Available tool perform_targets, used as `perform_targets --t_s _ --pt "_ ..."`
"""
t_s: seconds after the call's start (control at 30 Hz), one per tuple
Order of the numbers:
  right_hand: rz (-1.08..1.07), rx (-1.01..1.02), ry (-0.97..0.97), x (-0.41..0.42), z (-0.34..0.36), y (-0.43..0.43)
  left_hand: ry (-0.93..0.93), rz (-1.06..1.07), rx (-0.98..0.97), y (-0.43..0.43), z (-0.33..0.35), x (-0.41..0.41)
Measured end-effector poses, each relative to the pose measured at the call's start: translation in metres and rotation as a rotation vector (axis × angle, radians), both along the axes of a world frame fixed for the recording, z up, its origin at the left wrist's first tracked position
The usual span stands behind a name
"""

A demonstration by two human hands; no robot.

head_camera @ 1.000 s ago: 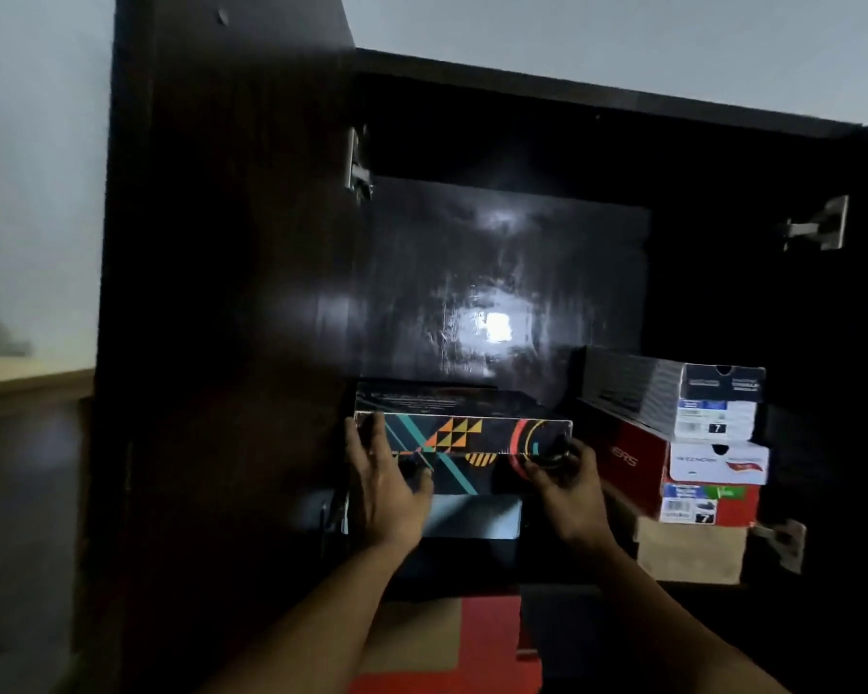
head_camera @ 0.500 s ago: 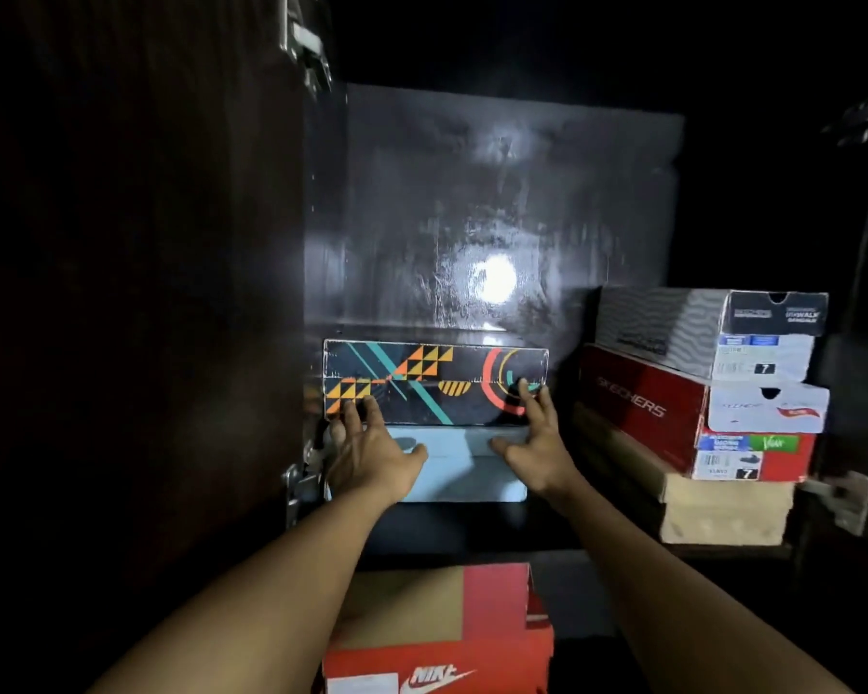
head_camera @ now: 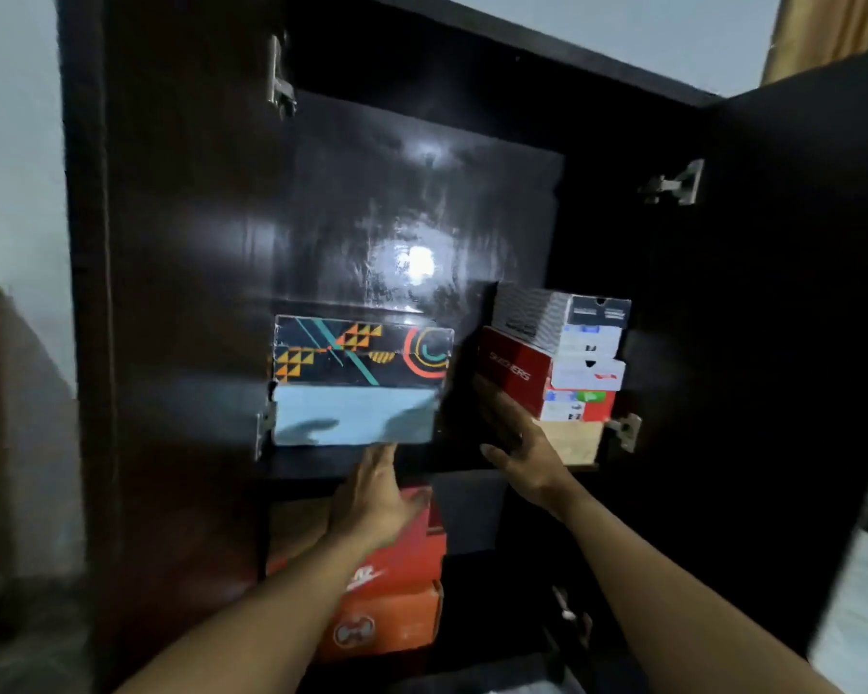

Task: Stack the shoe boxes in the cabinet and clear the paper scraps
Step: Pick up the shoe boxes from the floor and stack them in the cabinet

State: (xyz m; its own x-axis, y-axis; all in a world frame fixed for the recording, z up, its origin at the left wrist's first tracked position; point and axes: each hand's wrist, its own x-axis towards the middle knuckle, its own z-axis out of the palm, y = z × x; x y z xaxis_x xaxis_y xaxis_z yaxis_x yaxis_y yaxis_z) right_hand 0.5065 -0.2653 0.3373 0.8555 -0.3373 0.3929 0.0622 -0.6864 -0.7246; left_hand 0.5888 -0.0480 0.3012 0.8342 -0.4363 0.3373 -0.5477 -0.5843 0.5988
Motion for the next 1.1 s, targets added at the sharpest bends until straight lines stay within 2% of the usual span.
perform_targets --t_s 0.13,0.23,0.57,0.73,0.87,1.1 --pt "-0.258 0.007 0.211 -0.132 -0.026 0.009 0.115 -0.098 0.050 -0.005 -0.052 -0.081" --pt "-0.441 0.024 0.275 -0.220 -0.042 -0.011 0.152 -0.226 0.089 -0.018 -0.073 -0.135" --pt "-0.951 0.065 0.396 -0.472 -0.033 -0.045 0.133 -0.640 0.151 -0.128 -0.056 -0.295" --pt "-1.145 0.066 0.454 -0.558 -0.041 -0.033 0.155 -0.866 0.157 -0.176 -0.058 -0.372" --pt "-1.247 0.033 0.495 -0.612 -0.047 -0.031 0.285 -0.982 0.116 -0.207 -0.068 -0.425" --pt "-1.340 0.033 0.641 -0.668 -0.080 -0.068 0.179 -1.162 0.282 -0.265 -0.079 -0.482"
